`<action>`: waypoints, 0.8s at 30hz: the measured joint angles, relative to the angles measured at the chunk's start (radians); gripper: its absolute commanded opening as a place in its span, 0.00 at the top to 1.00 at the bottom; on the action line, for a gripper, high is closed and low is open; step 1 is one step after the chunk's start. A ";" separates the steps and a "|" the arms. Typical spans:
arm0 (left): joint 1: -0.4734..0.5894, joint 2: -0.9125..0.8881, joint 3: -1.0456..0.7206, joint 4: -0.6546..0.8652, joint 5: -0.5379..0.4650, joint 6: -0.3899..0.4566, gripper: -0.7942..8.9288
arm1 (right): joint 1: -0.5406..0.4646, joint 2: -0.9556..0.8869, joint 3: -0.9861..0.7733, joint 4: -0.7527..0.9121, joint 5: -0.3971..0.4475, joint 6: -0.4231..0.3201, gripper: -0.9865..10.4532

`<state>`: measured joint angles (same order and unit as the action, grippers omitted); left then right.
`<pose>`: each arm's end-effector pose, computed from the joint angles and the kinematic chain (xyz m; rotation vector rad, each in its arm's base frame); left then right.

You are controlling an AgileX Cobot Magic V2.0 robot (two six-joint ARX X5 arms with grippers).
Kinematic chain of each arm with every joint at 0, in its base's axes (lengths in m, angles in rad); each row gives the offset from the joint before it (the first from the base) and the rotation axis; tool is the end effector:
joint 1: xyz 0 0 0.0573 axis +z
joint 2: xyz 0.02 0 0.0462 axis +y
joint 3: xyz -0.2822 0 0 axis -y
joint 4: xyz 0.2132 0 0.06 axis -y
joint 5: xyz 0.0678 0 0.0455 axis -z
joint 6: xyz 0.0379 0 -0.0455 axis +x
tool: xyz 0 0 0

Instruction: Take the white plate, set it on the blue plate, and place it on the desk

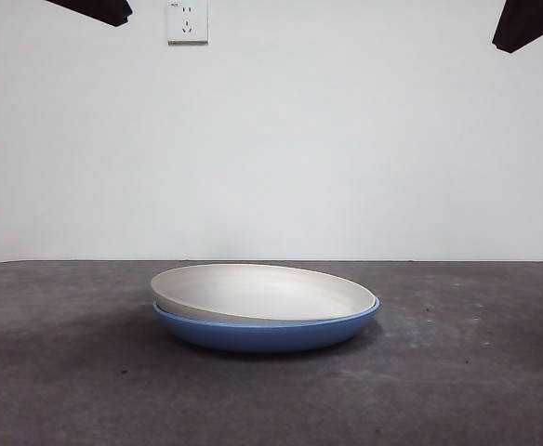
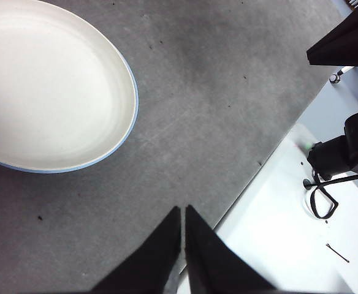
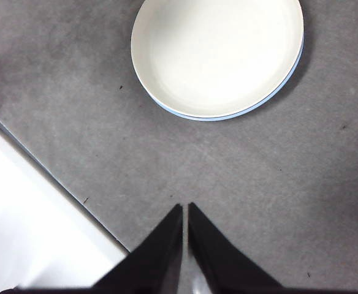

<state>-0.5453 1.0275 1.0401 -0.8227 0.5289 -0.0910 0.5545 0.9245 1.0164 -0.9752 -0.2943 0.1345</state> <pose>0.1233 -0.0972 0.3349 -0.0704 0.8939 -0.9731 0.0987 0.0740 0.3277 0.0001 0.9517 0.7287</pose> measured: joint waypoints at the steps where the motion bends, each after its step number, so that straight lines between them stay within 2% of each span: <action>1: 0.000 0.000 0.000 0.000 0.000 0.000 0.91 | 0.000 0.000 0.000 0.000 0.000 0.000 0.91; 5: 0.001 -0.014 0.000 0.000 -0.003 0.006 0.91 | 0.000 0.000 0.000 0.000 0.000 0.000 0.91; 8: 0.035 -0.071 -0.005 0.044 -0.045 0.048 0.91 | 0.000 0.000 0.000 0.000 0.000 0.000 0.91; 13: 0.179 -0.228 -0.063 0.335 -0.130 0.088 0.91 | 0.000 0.000 0.000 0.000 0.000 0.000 0.91; 18: 0.336 -0.416 -0.219 0.667 -0.219 0.148 0.91 | 0.000 0.000 0.000 0.000 0.000 0.000 0.91; 21: 0.415 -0.527 -0.324 0.782 -0.316 0.163 0.91 | 0.000 0.000 0.000 0.000 0.000 0.000 0.91; 24: 0.475 -0.631 -0.424 0.816 -0.419 0.172 0.91 | 0.000 0.000 0.000 0.000 0.000 0.000 0.91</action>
<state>-0.0704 0.3969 0.6159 -0.0063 0.1101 0.0814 0.5545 0.9245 1.0164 -0.9752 -0.2939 0.1345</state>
